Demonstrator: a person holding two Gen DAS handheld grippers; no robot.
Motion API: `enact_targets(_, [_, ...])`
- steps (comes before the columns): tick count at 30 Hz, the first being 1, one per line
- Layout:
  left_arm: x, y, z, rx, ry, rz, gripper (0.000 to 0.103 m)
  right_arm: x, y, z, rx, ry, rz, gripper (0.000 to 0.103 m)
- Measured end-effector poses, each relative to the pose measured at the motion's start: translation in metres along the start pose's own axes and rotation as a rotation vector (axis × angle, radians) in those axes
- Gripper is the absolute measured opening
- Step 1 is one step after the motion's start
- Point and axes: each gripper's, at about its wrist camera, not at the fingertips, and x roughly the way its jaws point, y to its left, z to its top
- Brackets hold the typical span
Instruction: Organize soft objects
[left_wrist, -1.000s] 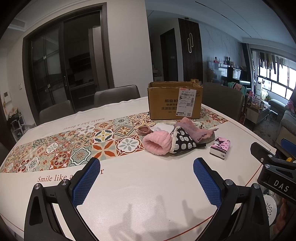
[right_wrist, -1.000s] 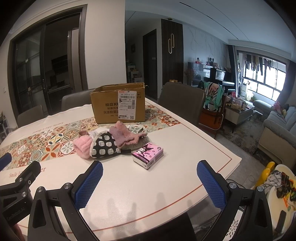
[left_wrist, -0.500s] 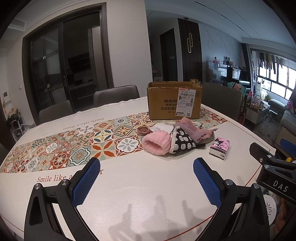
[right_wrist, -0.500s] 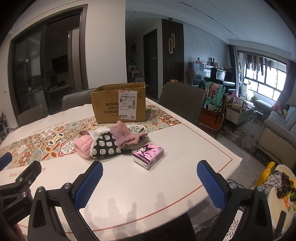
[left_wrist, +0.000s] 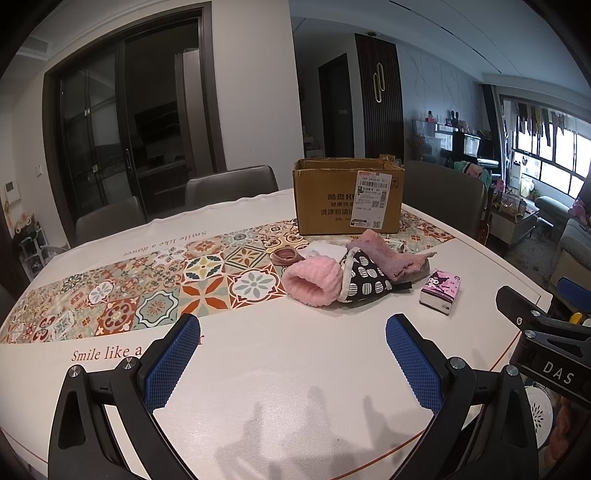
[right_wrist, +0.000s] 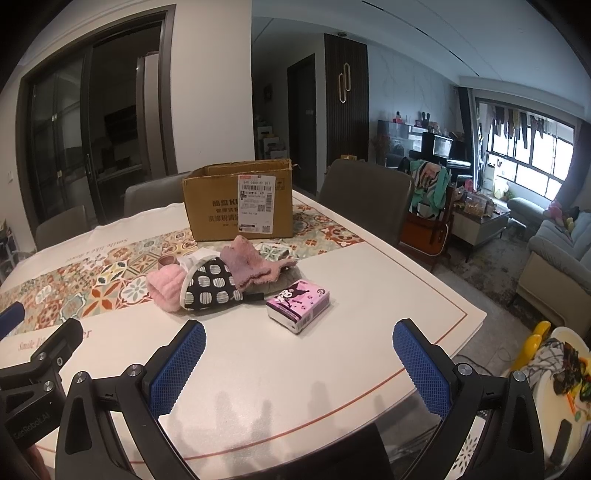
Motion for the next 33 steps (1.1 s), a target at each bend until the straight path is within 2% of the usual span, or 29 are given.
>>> enact_targets(17, [0.054,0.017,0.01,0.002,0.028,-0.008,0.103,0.049,0.023,0.008,-0.048,0.061,0.017,0.103])
enact_targets(27, [0.1,0.019,0.024,0.026,0.044,-0.059,0.103,0.094,0.038,0.022,-0.057,0.079,0.022,0.103])
enact_targets(33, [0.129,0.016,0.027,0.05,0.064,-0.103,0.102,0.118,0.039,0.019,-0.035,0.114,0.006,0.103])
